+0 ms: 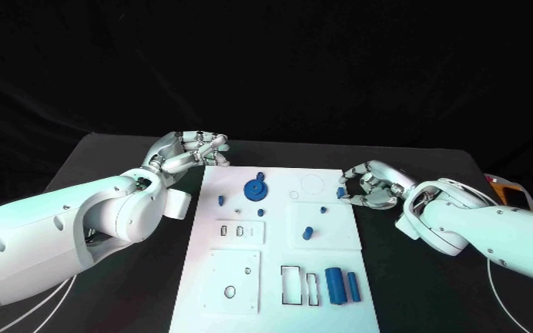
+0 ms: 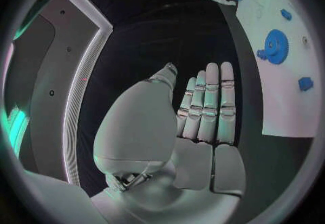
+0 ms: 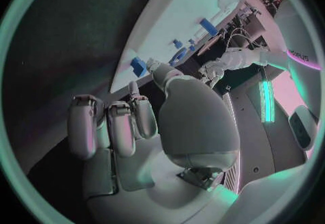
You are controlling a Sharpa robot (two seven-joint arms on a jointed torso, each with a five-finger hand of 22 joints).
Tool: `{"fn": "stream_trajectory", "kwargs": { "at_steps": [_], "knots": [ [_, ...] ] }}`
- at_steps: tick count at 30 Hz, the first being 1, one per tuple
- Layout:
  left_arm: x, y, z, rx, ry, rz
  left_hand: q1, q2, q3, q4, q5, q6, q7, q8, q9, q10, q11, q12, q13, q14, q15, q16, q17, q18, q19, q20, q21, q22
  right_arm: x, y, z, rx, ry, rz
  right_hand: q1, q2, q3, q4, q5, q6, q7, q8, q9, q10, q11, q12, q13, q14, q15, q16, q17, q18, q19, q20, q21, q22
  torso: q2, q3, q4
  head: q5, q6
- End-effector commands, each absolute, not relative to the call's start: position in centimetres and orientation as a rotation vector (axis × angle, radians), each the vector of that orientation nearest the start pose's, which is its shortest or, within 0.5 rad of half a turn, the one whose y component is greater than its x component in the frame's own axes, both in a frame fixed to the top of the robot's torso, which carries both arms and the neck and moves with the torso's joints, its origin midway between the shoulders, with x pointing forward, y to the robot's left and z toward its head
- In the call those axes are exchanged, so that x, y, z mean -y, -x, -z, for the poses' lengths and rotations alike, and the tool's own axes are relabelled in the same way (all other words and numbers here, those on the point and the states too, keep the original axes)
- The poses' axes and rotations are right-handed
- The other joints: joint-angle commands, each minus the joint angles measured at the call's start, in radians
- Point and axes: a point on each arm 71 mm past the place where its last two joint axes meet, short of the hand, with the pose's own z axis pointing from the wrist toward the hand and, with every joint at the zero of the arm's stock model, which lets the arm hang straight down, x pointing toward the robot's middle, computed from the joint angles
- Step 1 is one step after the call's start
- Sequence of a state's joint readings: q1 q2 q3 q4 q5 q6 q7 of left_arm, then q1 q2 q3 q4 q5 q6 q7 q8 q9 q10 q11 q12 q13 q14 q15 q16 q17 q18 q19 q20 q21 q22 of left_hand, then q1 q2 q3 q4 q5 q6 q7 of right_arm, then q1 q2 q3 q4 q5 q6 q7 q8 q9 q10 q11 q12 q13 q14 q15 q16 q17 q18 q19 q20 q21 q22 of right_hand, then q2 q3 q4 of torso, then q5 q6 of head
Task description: Assemble the parts on the task board
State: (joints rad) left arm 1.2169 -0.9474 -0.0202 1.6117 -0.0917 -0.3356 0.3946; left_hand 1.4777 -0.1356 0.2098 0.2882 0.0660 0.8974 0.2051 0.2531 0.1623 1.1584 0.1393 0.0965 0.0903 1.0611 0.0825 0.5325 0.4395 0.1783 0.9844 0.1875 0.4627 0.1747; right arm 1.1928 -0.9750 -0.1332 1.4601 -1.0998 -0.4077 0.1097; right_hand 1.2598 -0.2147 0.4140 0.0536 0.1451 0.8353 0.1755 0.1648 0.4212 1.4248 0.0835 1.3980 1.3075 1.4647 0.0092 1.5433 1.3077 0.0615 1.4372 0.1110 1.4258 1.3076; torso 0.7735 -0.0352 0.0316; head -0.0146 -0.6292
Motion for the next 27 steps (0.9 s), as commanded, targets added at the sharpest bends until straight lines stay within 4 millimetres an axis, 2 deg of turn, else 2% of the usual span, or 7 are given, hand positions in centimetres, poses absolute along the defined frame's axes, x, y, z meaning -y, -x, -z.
{"fn": "stream_trajectory", "kwargs": {
  "at_steps": [1, 7, 10, 21, 27],
  "knots": [
    [-23.27, -47.72, 15.29, -1.388, 1.0, 1.536, -0.003, 0.001, -0.001, 0.0, -0.005, 0.0, 0.004, 0.002, 0.0, 0.004, 0.001, 0.002, 0.0, -0.004, -0.001, 0.006, 0.001, 0.004, -0.005, 0.001, 0.005, 0.001, 28.36, -47.57, 21.79, -1.697, -0.15, -0.755, 0.011, 0.007, 0.0, -0.005, 0.002, 0.009, -0.001, -0.001, 0.001, 0.002, 0.005, 0.001, 0.08, 0.085, 0.006, 0.005, 0.165, -0.011, 0.0, 0.009, -0.005, 0.082, -0.001, 0.0002, -0.0013, -0.002, 0.0],
    [-23.25, -47.74, 15.31, -1.39, 1.001, 1.535, -0.003, 0.001, -0.001, 0.0, -0.005, -0.001, 0.004, 0.002, 0.0, 0.003, 0.001, 0.001, 0.0, -0.004, -0.001, 0.006, 0.002, 0.004, -0.005, 0.001, 0.006, 0.001, 28.2, -47.54, 22.04, -1.704, -0.152, -0.756, 0.012, 0.025, 0.008, -0.007, -0.007, 0.066, -0.012, 0.019, 0.007, 0.012, -0.004, 0.013, 0.091, 0.086, 0.0, 0.006, 0.168, -0.012, 0.003, 0.006, -0.002, 0.088, -0.001, -0.0008, 0.0006, -0.005, 0.004],
    [-23.24, -47.75, 15.32, -1.39, 1.001, 1.535, -0.003, 0.001, -0.001, 0.0, -0.005, -0.001, 0.004, 0.002, 0.0, 0.003, 0.001, 0.001, 0.0, -0.004, -0.001, 0.006, 0.002, 0.004, -0.005, 0.001, 0.006, 0.001, 28.11, -47.55, 22.11, -1.704, -0.152, -0.757, 0.014, 0.031, 0.014, -0.008, -0.01, 0.083, -0.017, 0.025, 0.008, 0.016, -0.008, 0.018, 0.096, 0.086, -0.003, 0.007, 0.171, -0.012, 0.005, 0.003, -0.001, 0.09, -0.002, 0.0002, -0.0015, 0.001, 0.004],
    [-23.25, -47.76, 15.33, -1.391, 1.002, 1.533, -0.003, 0.001, -0.001, 0.0, -0.005, -0.002, 0.006, 0.001, -0.001, 0.001, 0.002, 0.0, 0.0, -0.005, 0.0, 0.007, 0.002, 0.004, -0.005, 0.001, 0.006, 0.001, 28.02, -47.65, 22.15, -1.696, -0.155, -0.753, 0.017, 0.054, 0.036, -0.01, -0.023, 0.108, -0.025, 0.031, 0.007, 0.023, -0.016, 0.025, 0.102, 0.087, -0.01, 0.008, 0.174, -0.014, 0.01, -0.003, 0.003, 0.097, 0.0, -0.0007, -0.001, 0.001, 0.004],
    [-23.27, -47.75, 15.33, -1.392, 1.003, 1.533, -0.004, 0.001, -0.001, 0.0, -0.005, -0.003, 0.006, 0.0, -0.001, 0.001, 0.003, -0.001, 0.0, -0.005, 0.0, 0.007, 0.003, 0.004, -0.005, 0.001, 0.006, 0.001, 28.03, -47.78, 22.04, -1.673, -0.165, -0.741, 0.02, 0.077, 0.06, -0.011, -0.038, 0.124, -0.031, 0.035, 0.006, 0.028, -0.021, 0.03, 0.108, 0.088, -0.015, 0.008, 0.178, -0.015, 0.014, -0.008, 0.007, 0.103, 0.0, -0.0013, -0.0009, 0.0, 0.002]
  ]
}}
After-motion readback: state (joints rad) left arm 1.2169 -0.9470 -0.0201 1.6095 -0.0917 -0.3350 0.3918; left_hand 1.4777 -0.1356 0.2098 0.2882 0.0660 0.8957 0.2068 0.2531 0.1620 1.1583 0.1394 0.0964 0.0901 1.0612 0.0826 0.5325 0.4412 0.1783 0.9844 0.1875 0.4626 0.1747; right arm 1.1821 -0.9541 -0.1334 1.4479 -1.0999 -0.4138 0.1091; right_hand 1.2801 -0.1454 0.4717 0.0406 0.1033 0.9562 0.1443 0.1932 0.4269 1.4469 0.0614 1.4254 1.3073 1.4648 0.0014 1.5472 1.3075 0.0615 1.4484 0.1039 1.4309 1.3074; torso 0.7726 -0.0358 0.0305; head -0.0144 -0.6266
